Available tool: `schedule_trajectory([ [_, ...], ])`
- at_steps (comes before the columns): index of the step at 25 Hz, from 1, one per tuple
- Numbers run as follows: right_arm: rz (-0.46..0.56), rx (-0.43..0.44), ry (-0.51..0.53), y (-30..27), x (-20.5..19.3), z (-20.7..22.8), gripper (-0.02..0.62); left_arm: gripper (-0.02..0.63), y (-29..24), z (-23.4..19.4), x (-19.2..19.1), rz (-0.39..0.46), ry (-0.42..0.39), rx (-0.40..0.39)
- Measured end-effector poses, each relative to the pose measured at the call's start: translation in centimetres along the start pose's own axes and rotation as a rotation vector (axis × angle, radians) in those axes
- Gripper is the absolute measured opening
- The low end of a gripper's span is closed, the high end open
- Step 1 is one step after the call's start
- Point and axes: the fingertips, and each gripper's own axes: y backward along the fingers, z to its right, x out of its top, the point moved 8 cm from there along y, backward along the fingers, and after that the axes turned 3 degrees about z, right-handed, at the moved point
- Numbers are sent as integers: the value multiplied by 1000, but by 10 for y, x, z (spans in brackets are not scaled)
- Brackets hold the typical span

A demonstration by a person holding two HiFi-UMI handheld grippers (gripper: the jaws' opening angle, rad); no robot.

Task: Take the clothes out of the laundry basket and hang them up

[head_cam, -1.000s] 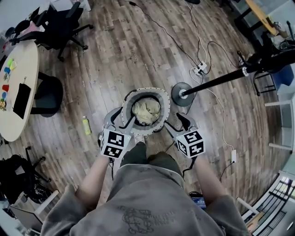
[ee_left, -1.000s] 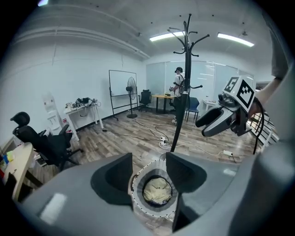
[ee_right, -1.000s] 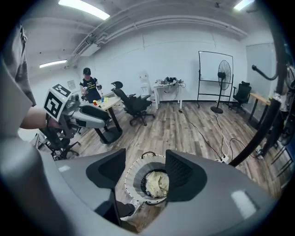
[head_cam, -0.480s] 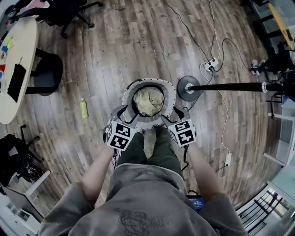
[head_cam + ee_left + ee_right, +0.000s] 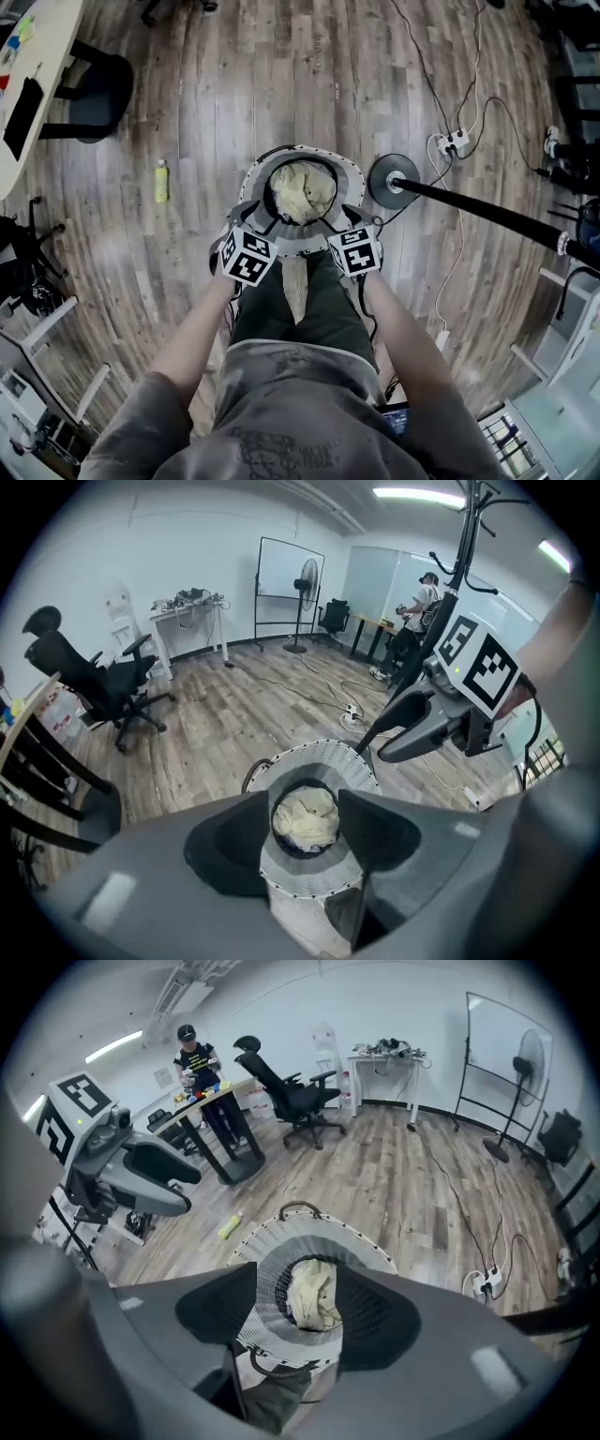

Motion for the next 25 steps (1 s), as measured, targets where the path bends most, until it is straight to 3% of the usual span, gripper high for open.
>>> schedule_trajectory([
  [4, -66, 48, 84, -40, -11, 8, 287, 230, -43, -6, -17, -32, 44, 26],
  [10, -115, 107, 146, -110, -45, 28, 279, 230, -119, -12, -56, -70, 185, 49],
  [13, -112, 99, 170, -140, -59, 40, 272, 230, -154, -14, -70, -75, 186, 42],
  [19, -164, 115, 153, -200, -87, 46, 262, 230, -218, -15, -111, -108, 226, -1],
  [25, -182, 95, 64, -250, -108, 64, 252, 227, -263, -16, -155, -139, 279, -38],
])
